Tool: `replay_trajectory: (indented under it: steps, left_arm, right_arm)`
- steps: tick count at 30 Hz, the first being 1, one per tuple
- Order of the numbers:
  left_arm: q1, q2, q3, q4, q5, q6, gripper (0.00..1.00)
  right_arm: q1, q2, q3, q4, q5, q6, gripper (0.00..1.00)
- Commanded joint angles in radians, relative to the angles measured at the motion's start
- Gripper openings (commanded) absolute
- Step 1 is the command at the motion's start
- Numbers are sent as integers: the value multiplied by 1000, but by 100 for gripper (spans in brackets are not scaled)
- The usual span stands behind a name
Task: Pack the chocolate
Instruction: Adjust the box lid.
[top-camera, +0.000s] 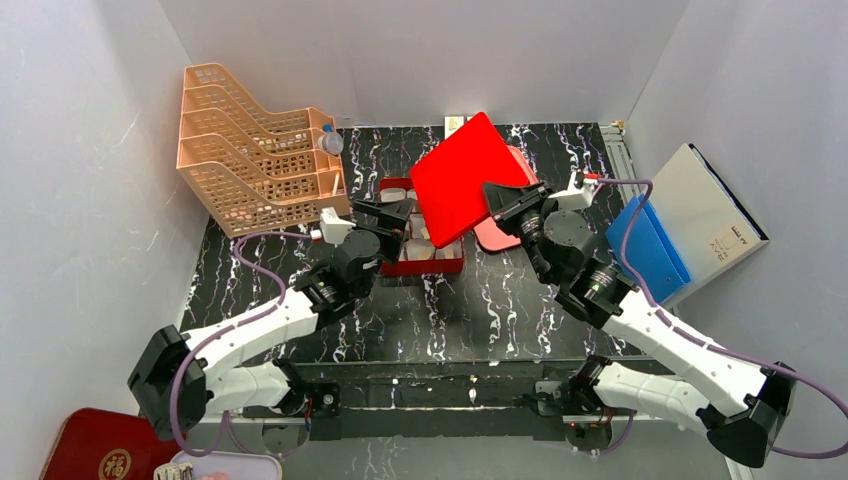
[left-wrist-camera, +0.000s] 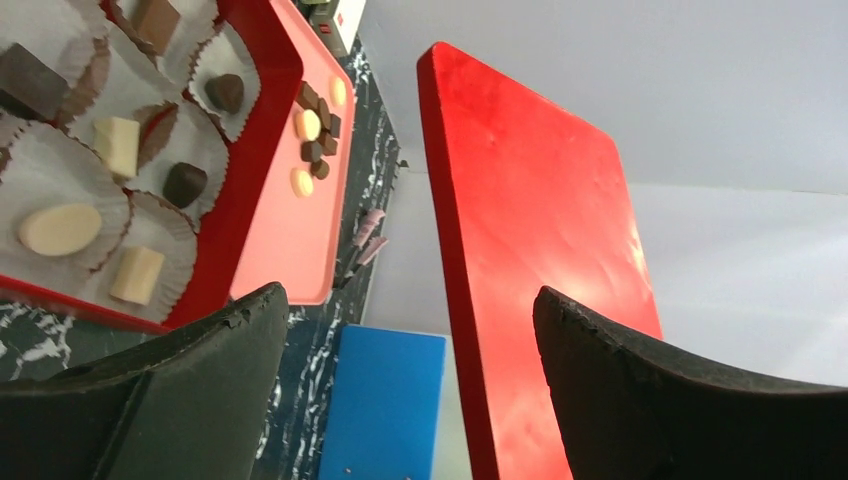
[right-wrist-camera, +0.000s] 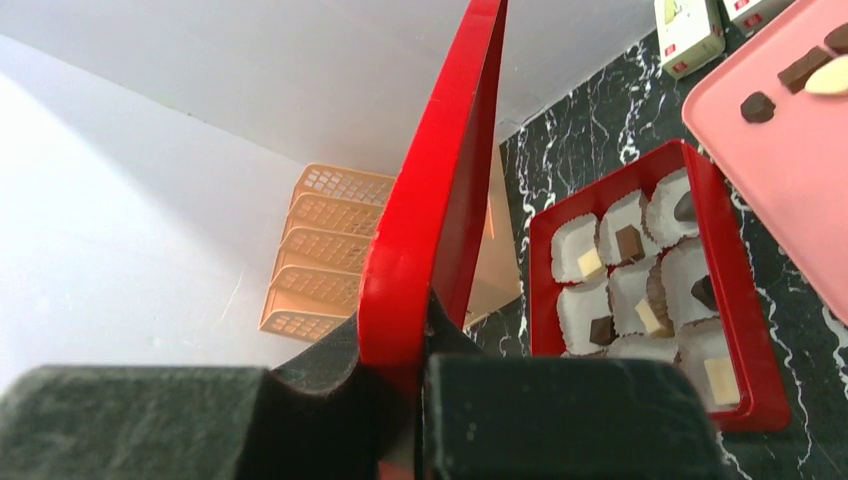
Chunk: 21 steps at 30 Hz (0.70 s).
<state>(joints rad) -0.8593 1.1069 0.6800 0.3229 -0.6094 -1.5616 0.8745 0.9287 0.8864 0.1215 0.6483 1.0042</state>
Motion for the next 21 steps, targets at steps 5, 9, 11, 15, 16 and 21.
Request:
replay_trajectory:
  steps: [5,9,11,15,16,21]
  left_arm:
    - [77,87,39,72,118,54,86]
    - [100,135,75,84,175,78,85]
    - [103,147,87,91,182,84,85]
    - [113,162,106,98,193,87,82]
    - [113,166,111,102,194,87,80]
    - [112,170,105,133,197,69,63]
  right_arm:
    - [-8,-57,25,-14,-103,110,1]
    - [-8,-54,31,-26,-130,125,1]
    - [-8,-56,28,-27,-137,128,1]
    - [-8,-54,17,-28,-156,150,1]
    - [-8,-53,11,-26,-161,162,1]
    - [-8,-51,-21,-12,-167,202,1]
